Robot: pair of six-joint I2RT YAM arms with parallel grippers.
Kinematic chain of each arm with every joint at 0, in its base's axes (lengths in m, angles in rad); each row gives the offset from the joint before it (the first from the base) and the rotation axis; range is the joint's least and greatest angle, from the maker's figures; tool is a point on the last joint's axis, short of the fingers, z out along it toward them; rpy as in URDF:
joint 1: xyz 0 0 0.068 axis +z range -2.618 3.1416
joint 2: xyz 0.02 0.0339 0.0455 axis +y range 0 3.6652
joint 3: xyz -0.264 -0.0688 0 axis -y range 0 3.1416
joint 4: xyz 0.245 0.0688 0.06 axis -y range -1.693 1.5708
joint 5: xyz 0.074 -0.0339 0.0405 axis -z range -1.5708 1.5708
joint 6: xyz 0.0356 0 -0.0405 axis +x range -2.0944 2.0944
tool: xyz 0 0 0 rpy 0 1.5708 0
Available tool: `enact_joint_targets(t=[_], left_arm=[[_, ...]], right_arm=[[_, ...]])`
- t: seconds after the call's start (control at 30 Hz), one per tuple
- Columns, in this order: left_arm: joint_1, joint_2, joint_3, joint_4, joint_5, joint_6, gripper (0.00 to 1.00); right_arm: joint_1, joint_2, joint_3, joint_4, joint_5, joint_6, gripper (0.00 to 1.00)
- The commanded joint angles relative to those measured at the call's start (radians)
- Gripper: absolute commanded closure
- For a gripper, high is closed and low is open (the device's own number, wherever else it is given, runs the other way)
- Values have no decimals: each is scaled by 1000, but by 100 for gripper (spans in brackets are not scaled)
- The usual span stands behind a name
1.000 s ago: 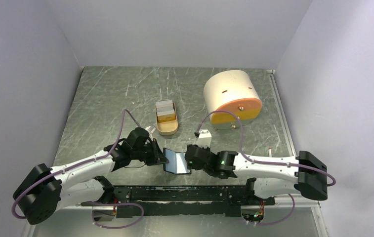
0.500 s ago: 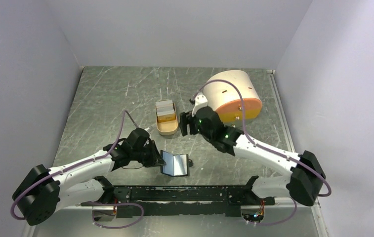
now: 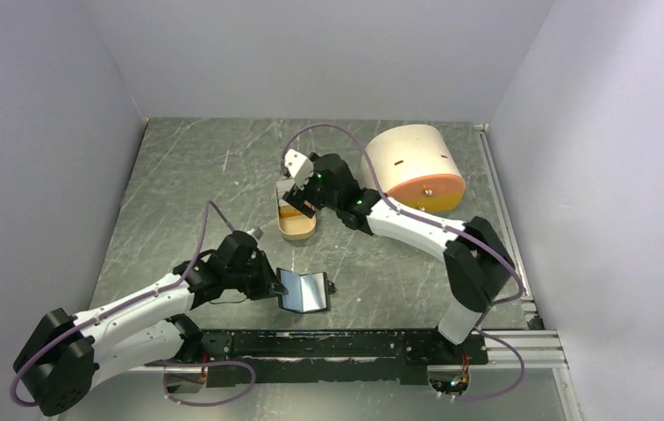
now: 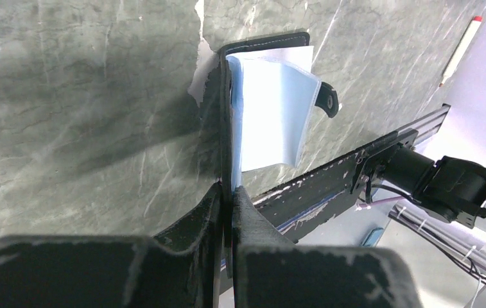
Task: Put the credit cards into the card holder
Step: Open the card holder at the center of the board, then pick up the credit card from the storage box.
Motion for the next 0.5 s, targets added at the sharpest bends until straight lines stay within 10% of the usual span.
enact_joint_targets(t=[0.0,0.47], left_arm=[[21,-56,-14,-36,-22,-14,91],[30,-82,-4,-57,-9,16,91]], right_arm=[[-14,97,71,0,-112,-245,18],[-25,299,174,-54,-268,-507,21]])
